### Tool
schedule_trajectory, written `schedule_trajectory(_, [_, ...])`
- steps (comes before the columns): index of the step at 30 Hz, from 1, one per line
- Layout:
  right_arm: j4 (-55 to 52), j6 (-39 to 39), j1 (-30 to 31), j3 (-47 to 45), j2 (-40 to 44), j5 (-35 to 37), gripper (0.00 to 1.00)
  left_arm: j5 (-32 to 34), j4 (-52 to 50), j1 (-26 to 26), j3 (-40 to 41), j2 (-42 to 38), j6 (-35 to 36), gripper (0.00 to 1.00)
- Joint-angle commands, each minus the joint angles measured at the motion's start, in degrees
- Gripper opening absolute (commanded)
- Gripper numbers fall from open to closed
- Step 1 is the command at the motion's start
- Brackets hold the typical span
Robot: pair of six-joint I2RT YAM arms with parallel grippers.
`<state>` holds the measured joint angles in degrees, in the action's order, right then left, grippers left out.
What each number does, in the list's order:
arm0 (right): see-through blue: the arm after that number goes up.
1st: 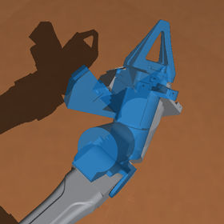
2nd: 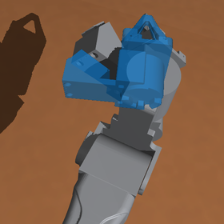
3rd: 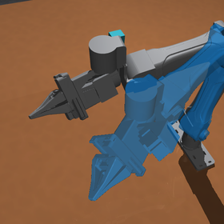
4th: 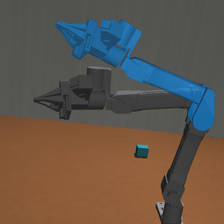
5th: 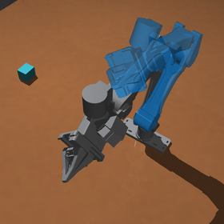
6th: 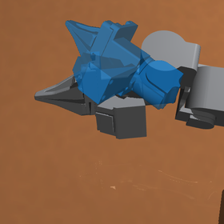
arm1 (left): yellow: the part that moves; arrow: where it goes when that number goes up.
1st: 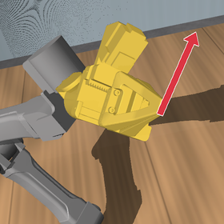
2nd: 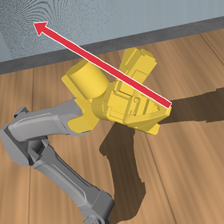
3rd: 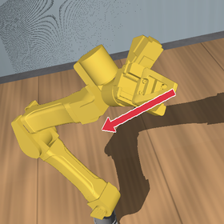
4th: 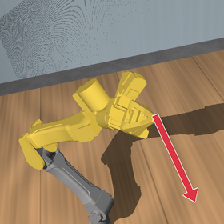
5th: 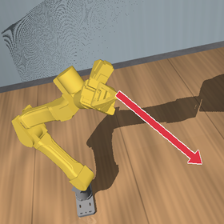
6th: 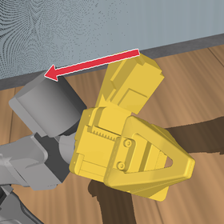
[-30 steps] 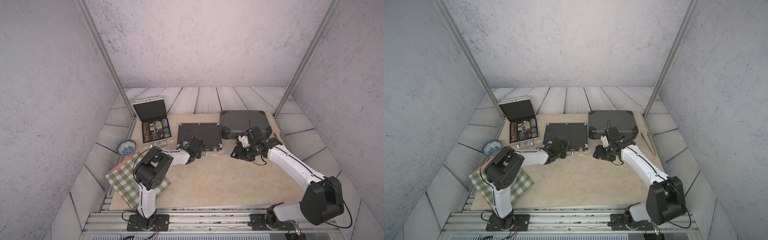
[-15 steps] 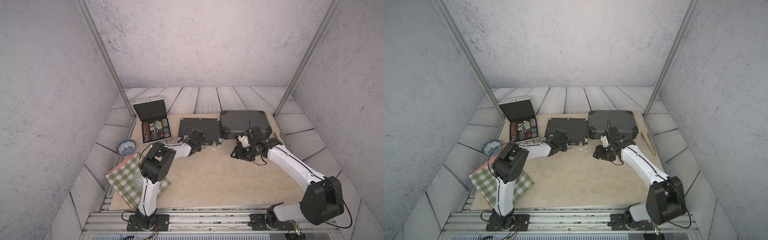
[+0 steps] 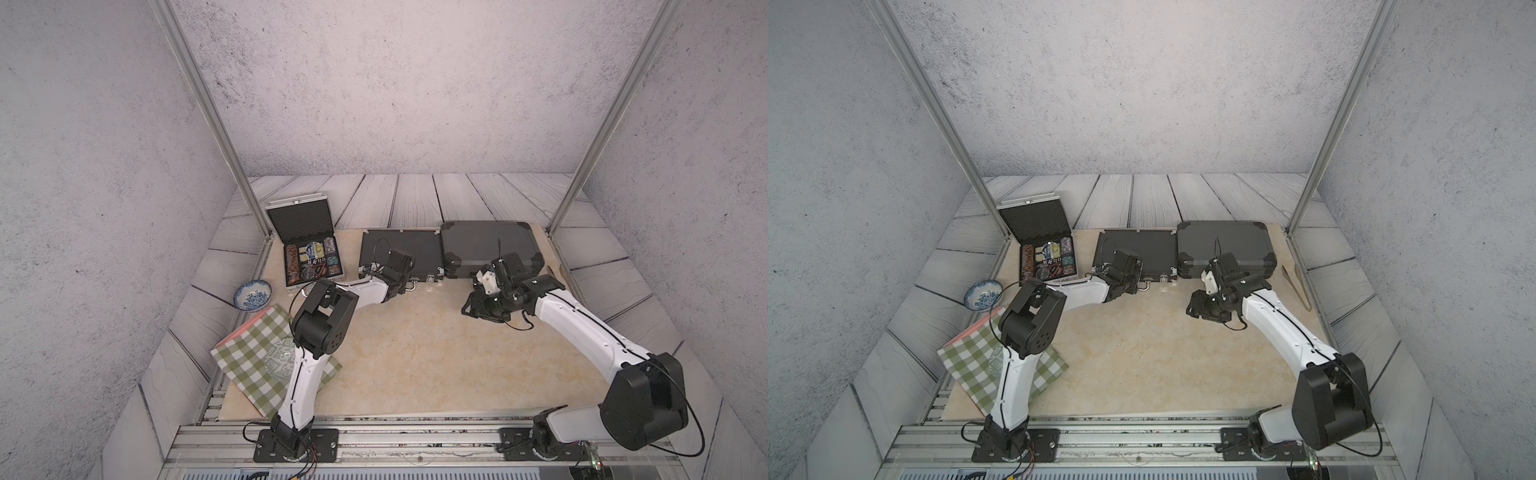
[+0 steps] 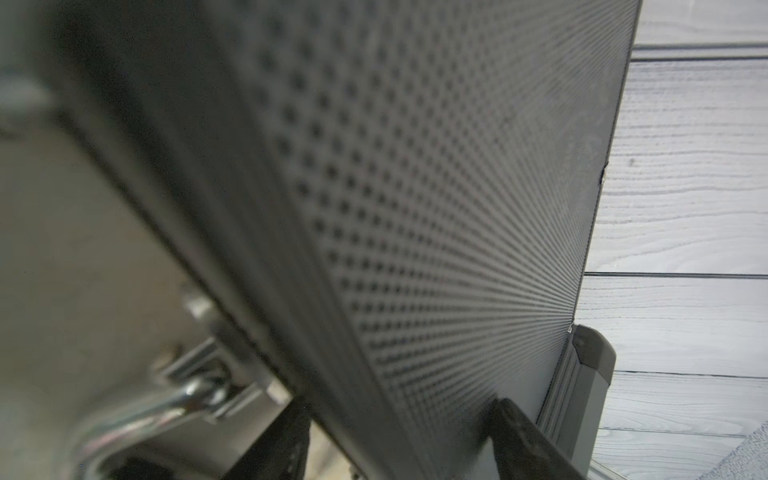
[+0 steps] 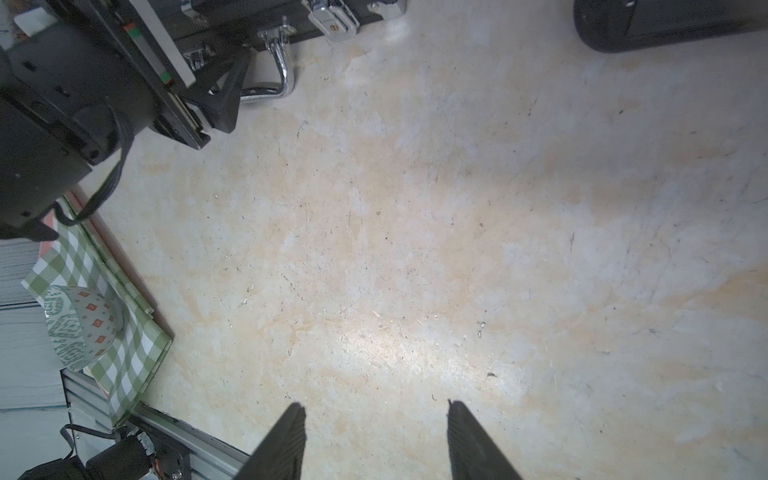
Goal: Close the poker set cases
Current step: Move the poker set case to the center of the board.
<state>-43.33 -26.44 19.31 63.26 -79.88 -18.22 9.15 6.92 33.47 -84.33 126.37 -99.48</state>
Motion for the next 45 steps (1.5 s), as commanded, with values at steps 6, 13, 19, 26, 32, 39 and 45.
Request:
schedule_trajectory(6, [-1.49, 0.61, -0.16, 1.59, 2.63, 0.47, 0.57, -0.36, -6.07, -1.21, -2.57, 5.29, 0.50, 0.70])
schedule_trajectory(13, [-1.72, 0.51, -0.17, 1.60, 2.98, 0.56, 0.57, -1.57, -5.85, -1.97, -3.87, 5.40, 2.08, 0.74])
schedule_trajectory(19, [-1.67, 0.16, -0.20, 1.57, 3.28, -0.19, 0.57, -2.30, -5.94, -2.74, -2.45, -0.41, 12.47, 0.79])
schedule_trajectory(26, [-1.27, -0.76, -0.16, 1.60, 4.07, -1.37, 0.57, -11.59, -11.45, -6.39, 1.23, -8.38, 23.96, 0.82])
schedule_trajectory(32, [-1.14, -1.33, -0.21, 1.48, 5.43, -2.11, 0.56, -15.72, -31.48, -11.09, -0.09, -15.34, 44.57, 0.71])
schedule_trajectory(39, [1.82, -3.43, 1.08, 0.19, 4.35, -4.28, 0.53, 4.69, -56.60, -12.90, -6.67, -16.73, 70.76, 0.51])
schedule_trajectory(45, [2.55, -4.05, 2.38, 1.22, 3.25, -4.63, 0.53, 9.92, -60.27, -16.11, -5.42, -16.16, 73.99, 0.47])
